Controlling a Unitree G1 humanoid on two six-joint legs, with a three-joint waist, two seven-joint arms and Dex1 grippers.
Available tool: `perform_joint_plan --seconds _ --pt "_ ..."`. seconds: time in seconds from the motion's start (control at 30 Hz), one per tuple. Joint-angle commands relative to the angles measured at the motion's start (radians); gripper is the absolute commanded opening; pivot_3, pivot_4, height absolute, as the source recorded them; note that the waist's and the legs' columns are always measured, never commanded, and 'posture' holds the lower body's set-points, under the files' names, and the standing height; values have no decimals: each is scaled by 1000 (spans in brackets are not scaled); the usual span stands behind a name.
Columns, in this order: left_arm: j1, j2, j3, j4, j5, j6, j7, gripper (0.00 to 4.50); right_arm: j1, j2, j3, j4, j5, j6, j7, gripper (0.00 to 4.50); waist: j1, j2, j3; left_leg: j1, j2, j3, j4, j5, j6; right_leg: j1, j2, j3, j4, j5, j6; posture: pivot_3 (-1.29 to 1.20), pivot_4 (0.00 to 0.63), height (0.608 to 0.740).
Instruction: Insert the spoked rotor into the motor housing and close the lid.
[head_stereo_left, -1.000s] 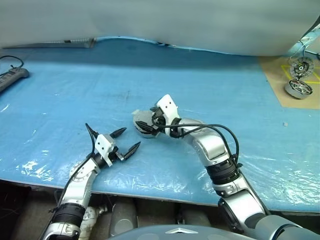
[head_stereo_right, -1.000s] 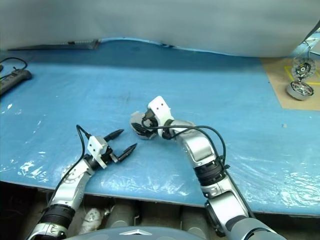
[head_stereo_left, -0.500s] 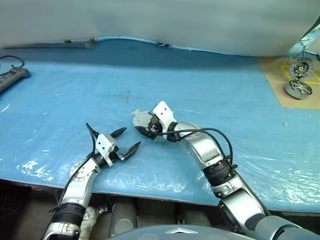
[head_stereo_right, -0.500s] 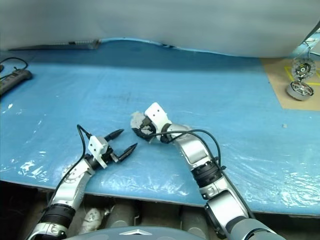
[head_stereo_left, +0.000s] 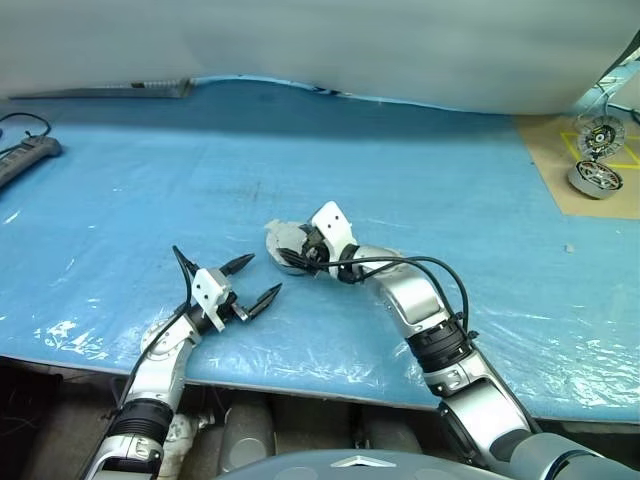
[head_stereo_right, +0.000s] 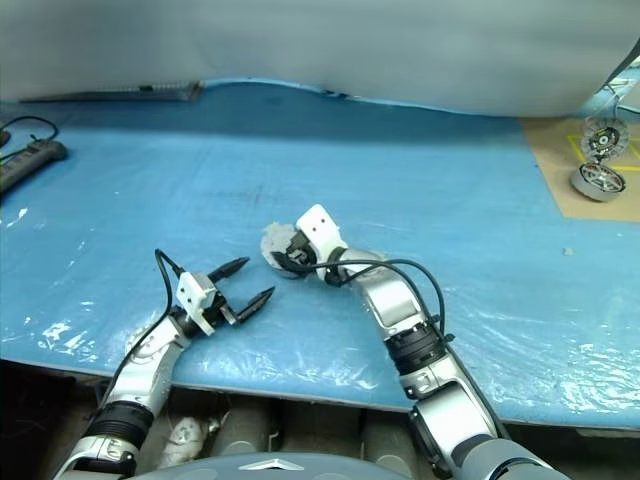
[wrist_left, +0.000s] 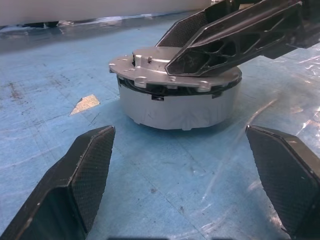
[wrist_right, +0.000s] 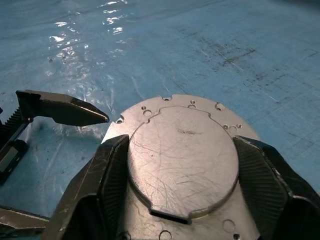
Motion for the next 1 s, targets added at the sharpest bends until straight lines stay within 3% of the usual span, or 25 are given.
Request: perform_joint_plan --seconds 0.03,0.5,1.0 --pt "-4 4 15 53 5 -4 1 4500 1 -4 -2 -5 -11 -19 2 2951 0 0 0 0 0 0 0 0 0 0 0 0 0 0 0 0 150 740" --pt "-31 6 22 141 1 -54 -15 4500 -84 -66 -24 -22 -27 4 37 2951 1 0 0 4 0 0 0 0 0 3 0 1 0 -2 -4 0 150 740" --pt "-19 9 23 114 1 -46 -6 4500 -50 -102 44 58 -90 -48 87 2951 0 1 -1 5 0 0 0 0 0 4 0 1 -1 -2 -4 0 150 740"
